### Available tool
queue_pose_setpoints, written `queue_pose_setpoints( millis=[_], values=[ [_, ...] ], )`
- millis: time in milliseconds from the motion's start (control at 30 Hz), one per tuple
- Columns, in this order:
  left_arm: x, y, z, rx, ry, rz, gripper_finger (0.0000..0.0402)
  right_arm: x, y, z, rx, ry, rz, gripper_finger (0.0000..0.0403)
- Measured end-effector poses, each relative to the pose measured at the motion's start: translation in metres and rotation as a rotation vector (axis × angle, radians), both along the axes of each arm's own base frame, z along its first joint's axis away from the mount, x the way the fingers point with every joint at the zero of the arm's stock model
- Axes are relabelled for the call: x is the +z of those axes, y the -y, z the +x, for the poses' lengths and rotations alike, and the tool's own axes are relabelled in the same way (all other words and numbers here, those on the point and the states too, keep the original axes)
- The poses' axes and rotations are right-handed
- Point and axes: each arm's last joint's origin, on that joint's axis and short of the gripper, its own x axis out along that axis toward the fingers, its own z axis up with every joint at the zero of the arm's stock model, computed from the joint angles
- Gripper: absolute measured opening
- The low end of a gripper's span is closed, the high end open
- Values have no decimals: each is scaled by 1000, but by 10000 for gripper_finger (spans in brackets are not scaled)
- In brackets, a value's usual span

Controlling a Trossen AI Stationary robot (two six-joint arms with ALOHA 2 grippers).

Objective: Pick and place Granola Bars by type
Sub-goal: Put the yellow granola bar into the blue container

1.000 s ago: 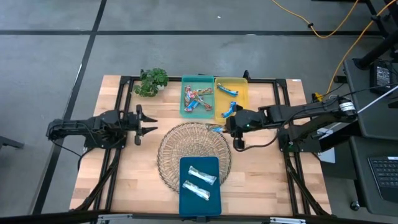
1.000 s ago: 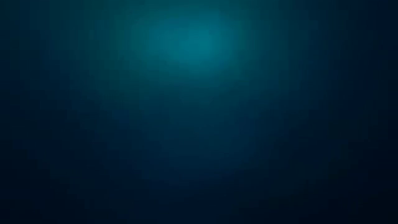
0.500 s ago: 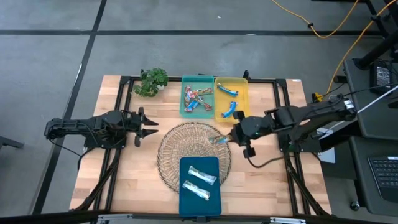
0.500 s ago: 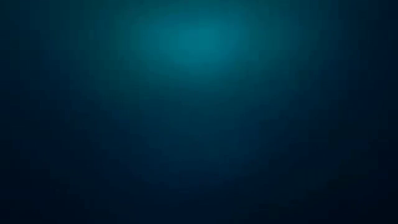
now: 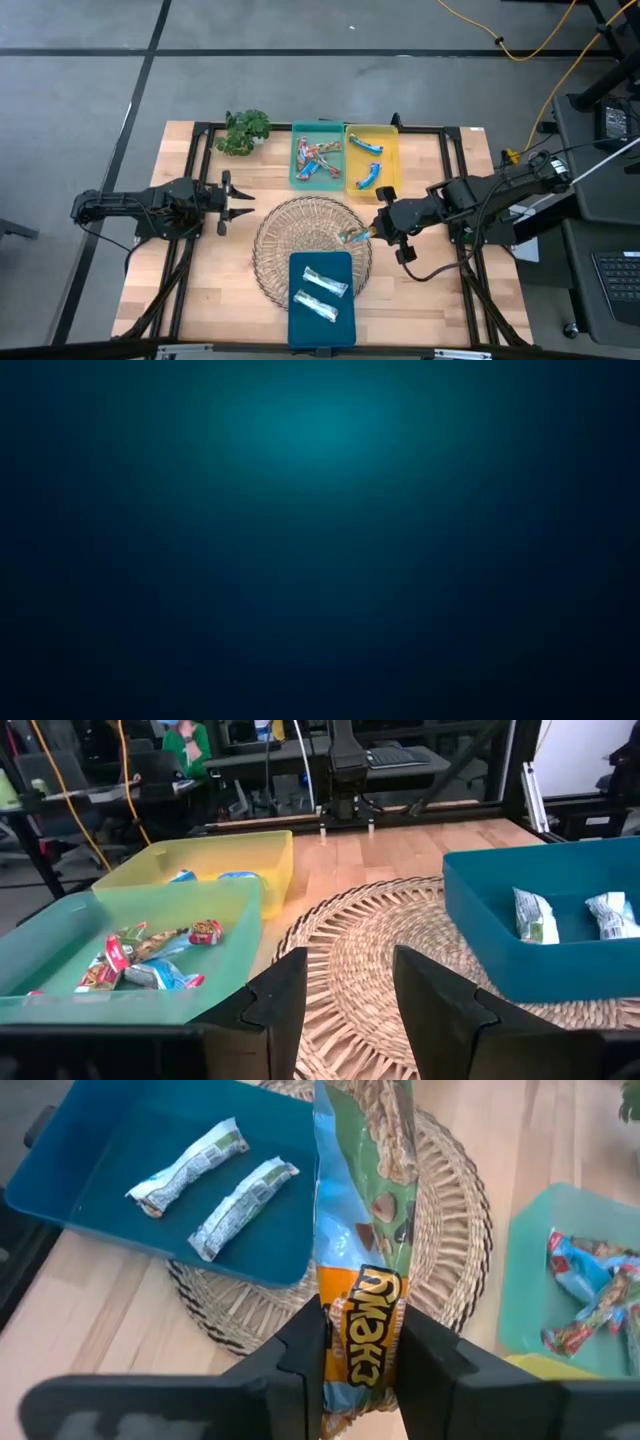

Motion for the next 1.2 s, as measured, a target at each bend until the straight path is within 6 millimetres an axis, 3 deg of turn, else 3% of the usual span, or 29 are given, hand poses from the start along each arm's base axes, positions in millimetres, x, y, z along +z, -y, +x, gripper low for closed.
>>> queue_pose_setpoints(
  millis=[233,633,967,1200],
  values=[
    [0,0,0,0,3,1,143,-11,-4,10,43,-33,-26,97],
    [6,-2,-1,19,203,15,143,-41,-17,42,156,-83,-7,97],
    [6,-2,-1,21,203,15,143,-84,-29,73,215,-143,-38,97],
    [6,-2,-1,20,203,15,143,-106,-36,91,377,-115,-69,97]
  ],
)
